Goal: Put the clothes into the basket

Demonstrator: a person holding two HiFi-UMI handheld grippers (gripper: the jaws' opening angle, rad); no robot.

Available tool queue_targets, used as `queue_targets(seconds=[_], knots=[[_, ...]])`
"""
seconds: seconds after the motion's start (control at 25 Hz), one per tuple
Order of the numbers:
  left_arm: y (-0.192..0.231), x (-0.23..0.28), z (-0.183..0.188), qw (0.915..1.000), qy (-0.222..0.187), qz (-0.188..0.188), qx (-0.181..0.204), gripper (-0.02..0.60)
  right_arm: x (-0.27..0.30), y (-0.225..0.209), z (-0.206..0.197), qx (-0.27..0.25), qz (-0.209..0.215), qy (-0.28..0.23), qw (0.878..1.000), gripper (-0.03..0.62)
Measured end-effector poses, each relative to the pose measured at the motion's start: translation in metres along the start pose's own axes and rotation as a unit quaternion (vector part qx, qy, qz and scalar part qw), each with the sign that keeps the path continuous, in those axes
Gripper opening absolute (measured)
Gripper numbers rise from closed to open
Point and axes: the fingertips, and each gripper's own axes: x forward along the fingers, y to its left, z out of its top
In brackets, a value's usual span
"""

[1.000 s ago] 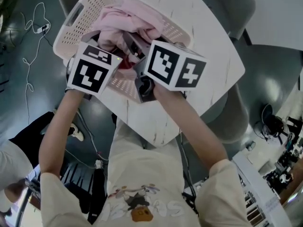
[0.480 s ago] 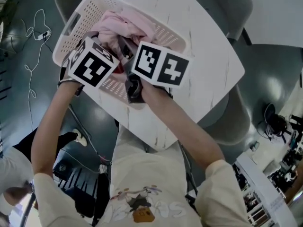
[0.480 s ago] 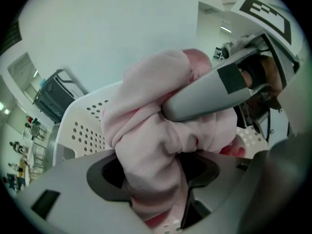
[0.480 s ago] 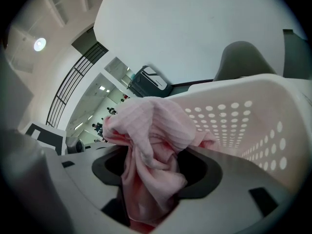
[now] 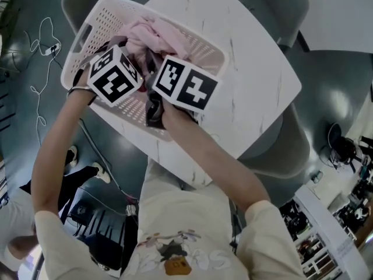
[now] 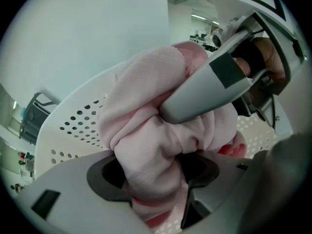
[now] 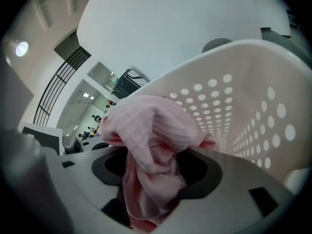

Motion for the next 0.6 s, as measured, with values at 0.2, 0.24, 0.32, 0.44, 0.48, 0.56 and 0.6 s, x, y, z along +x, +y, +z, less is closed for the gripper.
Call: queue_targets(seconds=[0.2,0.24,0.32,0.44,0.48,0.56,0.6], knots=[[0.001,0.013,-0.005,0.9989,0.004,-0.027,0.037,0.299,0.011,-0.007,-0.006,0.015,-0.018,0.001,1.0,0.276],[0.001,0.016,-0.005,0.9987,0.005,-0.031,0.04,0.299,0.013,-0.01,-0.006,0.015,-0.023,0.0,1.0,0.276],[0.002,0.022,-0.005,0.9984,0.003,-0.037,0.044,0.299,0.017,-0.014,-0.006,0.012,-0.034,-0.003,0.999,0.276],[0.002,0.03,-0.008,0.998,0.002,-0.043,0.047,0.299,0.023,-0.018,-0.009,0.006,-0.046,-0.001,0.999,0.276],[0.002,0.033,-0.01,0.9978,0.001,-0.044,0.049,0.299,0.026,-0.02,-0.01,0.006,-0.049,0.002,0.999,0.276],[0.001,0.04,-0.011,0.9974,-0.001,-0.048,0.054,0.299,0.031,-0.025,-0.012,0.006,-0.054,0.007,0.998,0.278],[0.001,0.044,-0.012,0.9972,-0.004,-0.05,0.056,0.299,0.033,-0.028,-0.013,0.005,-0.058,0.01,0.998,0.278]])
